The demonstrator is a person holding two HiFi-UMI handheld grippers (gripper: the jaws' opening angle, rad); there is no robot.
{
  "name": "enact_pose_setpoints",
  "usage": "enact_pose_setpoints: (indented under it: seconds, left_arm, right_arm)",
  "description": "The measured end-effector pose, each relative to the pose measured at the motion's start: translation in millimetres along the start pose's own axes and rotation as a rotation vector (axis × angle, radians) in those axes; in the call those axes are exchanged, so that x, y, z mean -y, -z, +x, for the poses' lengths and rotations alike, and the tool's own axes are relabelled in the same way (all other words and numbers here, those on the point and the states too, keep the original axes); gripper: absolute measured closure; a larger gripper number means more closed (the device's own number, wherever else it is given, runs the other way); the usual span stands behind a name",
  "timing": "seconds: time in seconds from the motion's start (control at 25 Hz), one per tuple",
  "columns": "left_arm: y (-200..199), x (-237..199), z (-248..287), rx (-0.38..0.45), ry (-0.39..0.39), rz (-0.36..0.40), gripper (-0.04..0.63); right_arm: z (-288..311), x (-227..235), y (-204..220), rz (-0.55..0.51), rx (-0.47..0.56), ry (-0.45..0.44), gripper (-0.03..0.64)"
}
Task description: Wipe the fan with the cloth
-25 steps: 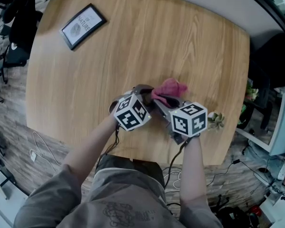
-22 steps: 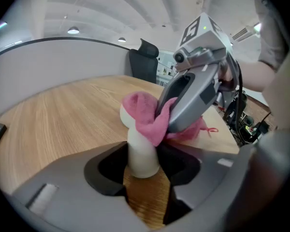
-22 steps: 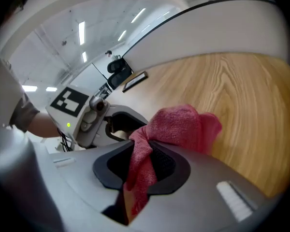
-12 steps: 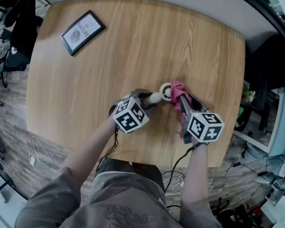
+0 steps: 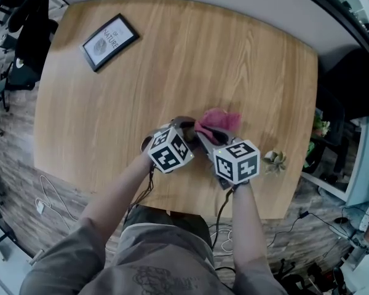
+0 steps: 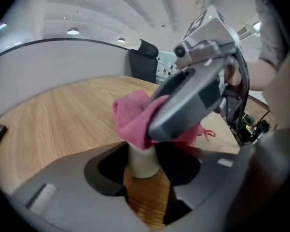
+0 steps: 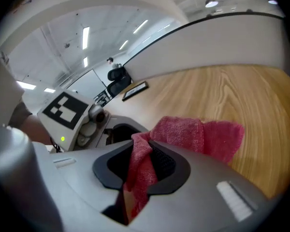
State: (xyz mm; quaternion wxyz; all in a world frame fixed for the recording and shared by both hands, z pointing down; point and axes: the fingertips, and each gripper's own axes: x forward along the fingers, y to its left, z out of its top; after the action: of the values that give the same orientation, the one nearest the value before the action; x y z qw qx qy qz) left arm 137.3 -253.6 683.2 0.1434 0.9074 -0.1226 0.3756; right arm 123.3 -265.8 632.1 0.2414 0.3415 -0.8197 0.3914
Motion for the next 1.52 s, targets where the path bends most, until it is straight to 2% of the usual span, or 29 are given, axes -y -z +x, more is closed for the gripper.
enact_pose_setpoints:
  seconds: [0.12,0.28,0.4,0.52,0.64,0.76,0.84,0.92,1.04,1.2,1.36,1.52]
  left_arm:
    - [-2,0,2,0.004,-0.009,0.016,0.396]
    - [-1,0,2,0.007,-0.017,0.025,0.397]
    - [3,1,-1,0.004,-0.036,0.027,0.395]
    - [11,-1,-8,-0.015,-0.048,-0.018,0.391]
    - [17,4,-22,-0.031,-0.050,-0.061,0.273]
    - [14,4,-42,-0.012,-0.083,-0.088,0.263]
    - [10,7,-58,-0.012,-0.108,-0.066,0.247]
    - [2,11,-75,-0.010,-0.137,-0.013,0.244]
    - [-20,14,-104,0.045,-0.190,0.025,0.250]
    - [-53,15,-145,0.147,-0.243,0.016,0.272]
    - [-96,12,-196,0.265,-0.302,0.037,0.326]
    - [-141,21,-245,0.391,-0.303,0.037,0.334]
  right_arm:
    - [1,-5,11,-0.009,-0.059,-0.025,0.546]
    - [-6,1,8,-0.013,-0.053,0.045,0.546]
    - [-20,5,-2,0.018,0.025,0.099,0.546]
    - [-42,5,-16,0.046,0.113,0.140,0.546]
    - [-69,1,-27,0.044,0.182,0.187,0.546]
    - [-101,-6,-39,0.039,0.256,0.223,0.546]
    - [-122,-13,-48,0.029,0.301,0.240,0.546]
    - [-142,-20,-56,0.012,0.341,0.255,0.546]
    - [-170,-32,-69,-0.010,0.413,0.284,0.546]
    - [-206,-53,-89,-0.061,0.504,0.317,0.546]
    - [-241,-83,-113,-0.135,0.595,0.351,0.546]
    - [-281,-113,-132,-0.171,0.700,0.362,0.546]
